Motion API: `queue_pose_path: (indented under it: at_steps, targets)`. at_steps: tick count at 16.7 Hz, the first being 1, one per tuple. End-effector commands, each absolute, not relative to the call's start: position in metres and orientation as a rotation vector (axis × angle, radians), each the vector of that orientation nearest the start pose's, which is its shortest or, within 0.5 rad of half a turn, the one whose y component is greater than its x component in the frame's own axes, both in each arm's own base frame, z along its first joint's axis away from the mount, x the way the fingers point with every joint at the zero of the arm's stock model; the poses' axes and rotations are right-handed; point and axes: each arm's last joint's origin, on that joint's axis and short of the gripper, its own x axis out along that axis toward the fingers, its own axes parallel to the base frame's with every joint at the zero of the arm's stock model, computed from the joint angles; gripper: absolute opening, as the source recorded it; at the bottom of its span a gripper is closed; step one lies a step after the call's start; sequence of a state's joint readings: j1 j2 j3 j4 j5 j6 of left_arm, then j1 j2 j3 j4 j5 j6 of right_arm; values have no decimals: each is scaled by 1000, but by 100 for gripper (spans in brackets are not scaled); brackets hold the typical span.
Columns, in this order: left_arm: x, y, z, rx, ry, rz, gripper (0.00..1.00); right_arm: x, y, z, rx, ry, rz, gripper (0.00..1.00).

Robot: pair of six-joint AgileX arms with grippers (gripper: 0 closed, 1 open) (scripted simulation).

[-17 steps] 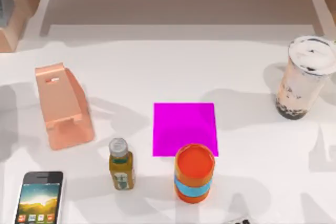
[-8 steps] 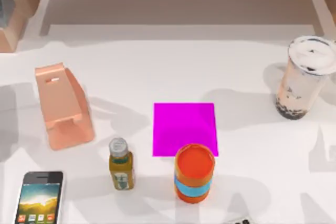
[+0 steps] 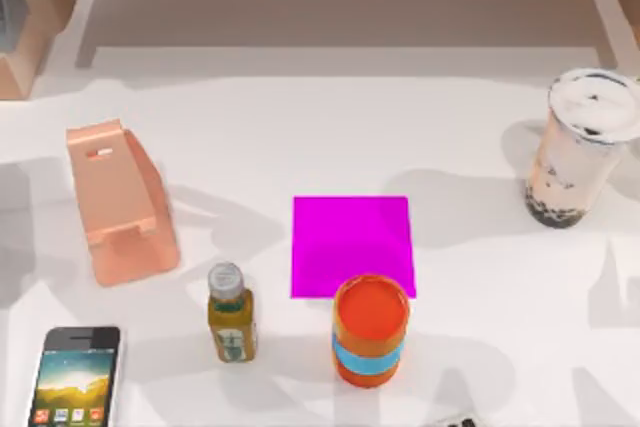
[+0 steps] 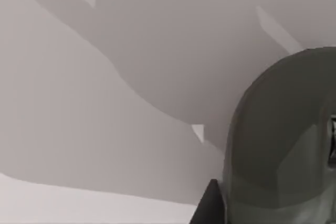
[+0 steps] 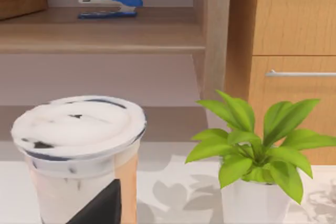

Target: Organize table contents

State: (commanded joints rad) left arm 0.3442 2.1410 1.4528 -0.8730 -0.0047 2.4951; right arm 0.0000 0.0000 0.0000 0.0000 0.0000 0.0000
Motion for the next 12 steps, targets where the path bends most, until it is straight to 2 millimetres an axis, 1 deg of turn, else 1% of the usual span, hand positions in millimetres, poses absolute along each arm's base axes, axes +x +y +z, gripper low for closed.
queue_pose_path:
  at_steps: [2,4,7,10,11,12]
  targets:
    - [373,138,118,1627,889,-1607,0,106,-1,160,0,0,0,100]
    - [375,138,132,1626,887,-1615,0,106,-1,160,0,0,0,100]
    - [375,138,167,1605,888,-1645,0,106,-1,160,0,0,0,100]
    - [373,137,205,1620,889,-1620,0,106,-1,160,0,0,0,100]
    - [372,137,212,1626,889,-1611,0,106,-1,160,0,0,0,100]
    - [372,137,214,1628,889,-1608,0,106,-1,160,0,0,0,100]
